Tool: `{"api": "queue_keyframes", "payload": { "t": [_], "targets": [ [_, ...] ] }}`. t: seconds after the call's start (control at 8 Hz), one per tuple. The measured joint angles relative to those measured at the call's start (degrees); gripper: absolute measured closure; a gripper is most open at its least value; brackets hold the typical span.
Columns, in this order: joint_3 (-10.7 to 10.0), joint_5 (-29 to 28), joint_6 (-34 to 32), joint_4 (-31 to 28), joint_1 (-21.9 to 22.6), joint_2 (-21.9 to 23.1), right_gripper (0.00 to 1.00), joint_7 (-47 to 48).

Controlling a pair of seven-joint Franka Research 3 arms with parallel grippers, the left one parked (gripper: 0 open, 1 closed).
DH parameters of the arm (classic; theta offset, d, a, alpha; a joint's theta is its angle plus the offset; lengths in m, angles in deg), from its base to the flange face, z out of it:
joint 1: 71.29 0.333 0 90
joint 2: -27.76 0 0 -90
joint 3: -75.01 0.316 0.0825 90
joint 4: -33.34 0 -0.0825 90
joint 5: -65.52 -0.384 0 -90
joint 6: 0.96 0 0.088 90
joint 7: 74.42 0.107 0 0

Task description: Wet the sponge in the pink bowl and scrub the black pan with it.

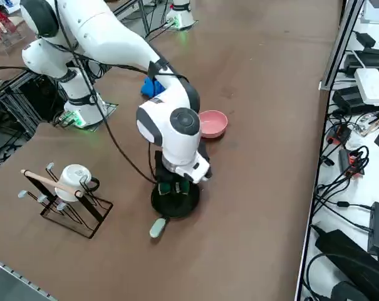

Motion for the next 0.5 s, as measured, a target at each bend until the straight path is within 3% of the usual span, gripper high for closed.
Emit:
{"api": "queue_keyframes", "payload": {
  "t": [0.5],
  "targets": [
    [-0.03,1.18,2.17,-0.08,-4.41,0.0,0.65,-3.91]
  ]
}}
